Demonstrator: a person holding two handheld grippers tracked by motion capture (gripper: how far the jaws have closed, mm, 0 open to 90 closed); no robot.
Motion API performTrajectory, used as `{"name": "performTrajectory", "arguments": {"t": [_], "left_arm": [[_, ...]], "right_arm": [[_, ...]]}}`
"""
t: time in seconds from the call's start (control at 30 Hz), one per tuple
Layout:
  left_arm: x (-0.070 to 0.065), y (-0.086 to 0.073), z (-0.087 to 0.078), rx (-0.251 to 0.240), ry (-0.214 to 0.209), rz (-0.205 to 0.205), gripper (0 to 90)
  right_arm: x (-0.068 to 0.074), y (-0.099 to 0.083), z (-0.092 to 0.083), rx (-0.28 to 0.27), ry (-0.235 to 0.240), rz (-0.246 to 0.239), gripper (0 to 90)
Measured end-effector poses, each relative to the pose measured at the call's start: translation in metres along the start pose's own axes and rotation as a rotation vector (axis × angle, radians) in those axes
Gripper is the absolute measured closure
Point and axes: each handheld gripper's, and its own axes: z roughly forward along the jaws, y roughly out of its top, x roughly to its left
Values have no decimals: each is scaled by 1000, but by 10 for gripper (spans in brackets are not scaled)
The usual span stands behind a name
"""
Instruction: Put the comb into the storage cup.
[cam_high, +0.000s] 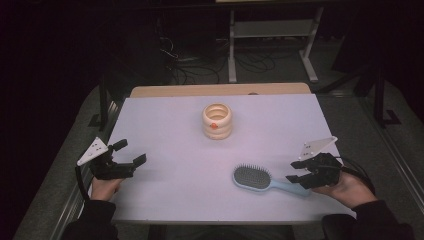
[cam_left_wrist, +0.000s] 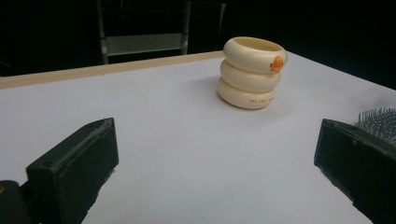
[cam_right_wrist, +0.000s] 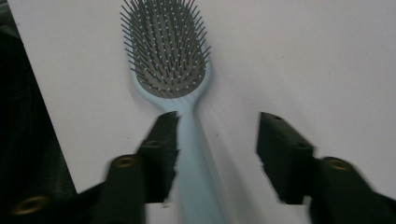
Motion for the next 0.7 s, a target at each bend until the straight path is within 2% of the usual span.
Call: {"name": "performTrajectory", "arguments": {"t": [0.07,0.17,0.2,0.27,0.33,0.43,0.7], "left_arm": [[0,0,-1,-5,4,-3,0],[0,0,-1,-7,4,-7,0],[0,0,-1,-7,4,-7,0],[0,0,-1,-8,3,-7,0],[0,0,-1,-7,3,-7,0],[0,0,-1,-9,3,-8,0],[0,0,-1,-10,3,-6,0]], "right_arm": [[1,4,4,20,25,-3,296],[4,9,10,50,27,-31,158],[5,10,11,60,35,-40,124],[7,13,15,71,30,-55,111],[8,15,19,74,35,-62,30],[7,19,24,67,46,-65,14],[7,23,41,91,85,-89,0]]}}
